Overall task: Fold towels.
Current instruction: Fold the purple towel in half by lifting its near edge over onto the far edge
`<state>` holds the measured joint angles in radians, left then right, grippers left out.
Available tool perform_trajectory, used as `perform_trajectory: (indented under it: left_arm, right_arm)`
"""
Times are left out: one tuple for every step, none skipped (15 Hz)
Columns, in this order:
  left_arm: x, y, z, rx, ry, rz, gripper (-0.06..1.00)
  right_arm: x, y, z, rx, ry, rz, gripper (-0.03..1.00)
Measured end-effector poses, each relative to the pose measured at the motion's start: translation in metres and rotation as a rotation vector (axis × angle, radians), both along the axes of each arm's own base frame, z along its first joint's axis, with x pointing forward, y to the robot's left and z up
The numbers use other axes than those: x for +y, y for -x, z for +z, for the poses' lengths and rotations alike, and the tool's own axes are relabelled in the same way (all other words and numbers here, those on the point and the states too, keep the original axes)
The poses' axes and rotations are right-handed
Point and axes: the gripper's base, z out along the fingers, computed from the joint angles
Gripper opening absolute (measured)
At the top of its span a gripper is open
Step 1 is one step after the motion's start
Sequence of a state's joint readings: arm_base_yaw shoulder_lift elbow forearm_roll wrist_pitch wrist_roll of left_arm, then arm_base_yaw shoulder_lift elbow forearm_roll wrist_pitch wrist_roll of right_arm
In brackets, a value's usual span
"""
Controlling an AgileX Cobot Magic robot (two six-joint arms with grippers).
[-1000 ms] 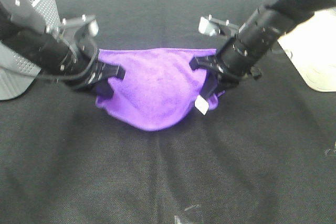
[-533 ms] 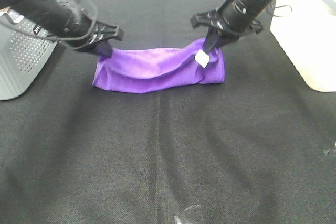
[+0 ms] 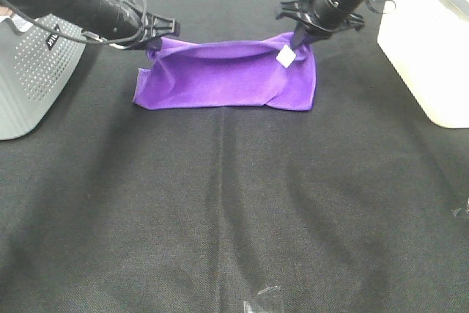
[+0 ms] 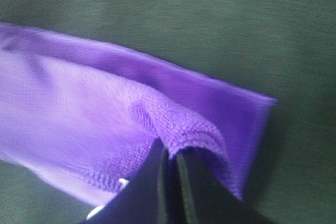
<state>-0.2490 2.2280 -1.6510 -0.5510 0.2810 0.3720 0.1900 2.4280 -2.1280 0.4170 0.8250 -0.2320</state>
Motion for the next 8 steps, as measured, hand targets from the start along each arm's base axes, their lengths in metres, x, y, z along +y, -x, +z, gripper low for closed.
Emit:
perform_trajectory:
  left_arm:
    - [0.001, -0.002, -0.007, 0.005, -0.005, 0.003, 0.0]
    - [0.001, -0.003, -0.01, -0.001, -0.011, 0.007, 0.0]
    - [0.001, -0.003, -0.01, -0.001, -0.011, 0.007, 0.0]
    - [0.001, -0.004, -0.015, -0.004, -0.014, 0.013, 0.0]
    - [0.002, -0.005, -0.018, -0.01, -0.018, 0.019, 0.0]
    - [0.002, -0.006, -0.022, -0.011, -0.024, 0.02, 0.0]
    - [0.002, -0.007, -0.029, -0.009, -0.031, 0.023, 0.0]
    - [0.002, -0.007, -0.036, 0.004, -0.035, 0.022, 0.0]
  right_arm:
    - [0.0, -0.001, -0.008, 0.016, 0.0, -0.003, 0.03]
    - [0.0, -0.001, -0.017, 0.033, 0.002, -0.006, 0.03]
    - [0.0, -0.001, -0.017, 0.033, 0.002, -0.006, 0.03]
    - [0.0, -0.002, -0.027, 0.05, 0.004, -0.009, 0.03]
    - [0.001, -0.004, -0.035, 0.05, 0.003, -0.016, 0.03]
    - [0.001, -0.005, -0.04, 0.051, 0.0, -0.022, 0.03]
    - [0.001, -0.006, -0.048, 0.055, -0.005, -0.03, 0.03]
    - [0.001, -0.006, -0.054, 0.063, -0.003, -0.028, 0.03]
